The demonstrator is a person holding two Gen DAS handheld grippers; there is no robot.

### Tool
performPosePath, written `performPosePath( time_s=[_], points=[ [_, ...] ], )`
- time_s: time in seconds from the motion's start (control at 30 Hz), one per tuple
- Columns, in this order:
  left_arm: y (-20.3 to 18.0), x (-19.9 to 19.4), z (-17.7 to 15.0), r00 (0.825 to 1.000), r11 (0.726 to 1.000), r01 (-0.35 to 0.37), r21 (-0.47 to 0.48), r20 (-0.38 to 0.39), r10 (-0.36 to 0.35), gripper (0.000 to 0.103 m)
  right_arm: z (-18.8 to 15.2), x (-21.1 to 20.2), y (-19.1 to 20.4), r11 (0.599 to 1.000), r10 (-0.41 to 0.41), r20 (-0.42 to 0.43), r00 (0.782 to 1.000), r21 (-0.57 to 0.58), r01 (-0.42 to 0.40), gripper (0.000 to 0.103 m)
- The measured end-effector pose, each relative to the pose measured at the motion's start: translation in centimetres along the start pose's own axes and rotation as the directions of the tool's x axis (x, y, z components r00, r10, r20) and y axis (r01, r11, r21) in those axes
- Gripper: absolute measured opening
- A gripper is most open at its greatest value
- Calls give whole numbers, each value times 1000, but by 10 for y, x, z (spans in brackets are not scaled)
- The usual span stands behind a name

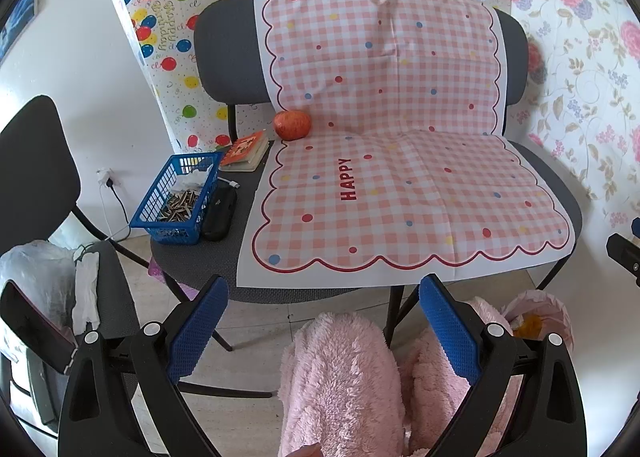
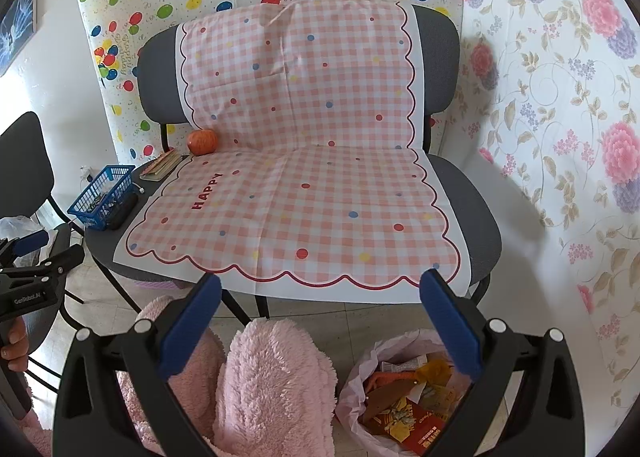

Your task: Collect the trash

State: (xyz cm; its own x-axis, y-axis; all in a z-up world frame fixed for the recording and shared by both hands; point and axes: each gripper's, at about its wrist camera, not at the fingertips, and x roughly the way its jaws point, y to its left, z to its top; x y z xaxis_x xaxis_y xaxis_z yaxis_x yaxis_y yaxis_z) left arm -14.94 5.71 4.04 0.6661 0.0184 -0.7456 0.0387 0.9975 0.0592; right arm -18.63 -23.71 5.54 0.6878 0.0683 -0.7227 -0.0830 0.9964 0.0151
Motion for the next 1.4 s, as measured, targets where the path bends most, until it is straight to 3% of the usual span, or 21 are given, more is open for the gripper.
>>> performPosePath(
  time_s=[1.17, 1.27, 1.4],
  points=[
    [-1, 3, 3, 1000, 999, 16, 30, 11, -17, 95, -1, 3, -3, 1000, 4, -3, 1000, 2, -4, 97],
    [2, 14, 7, 999, 998, 46, 31, -8, -45, 95, -4, 10, -6, 1000, 3, -14, 1000, 9, -3, 97],
    [0, 43, 12, 999, 999, 16, 35, -48, -14, 95, -3, 36, -18, 1000, -9, -40, 999, 18, 10, 97]
  ],
)
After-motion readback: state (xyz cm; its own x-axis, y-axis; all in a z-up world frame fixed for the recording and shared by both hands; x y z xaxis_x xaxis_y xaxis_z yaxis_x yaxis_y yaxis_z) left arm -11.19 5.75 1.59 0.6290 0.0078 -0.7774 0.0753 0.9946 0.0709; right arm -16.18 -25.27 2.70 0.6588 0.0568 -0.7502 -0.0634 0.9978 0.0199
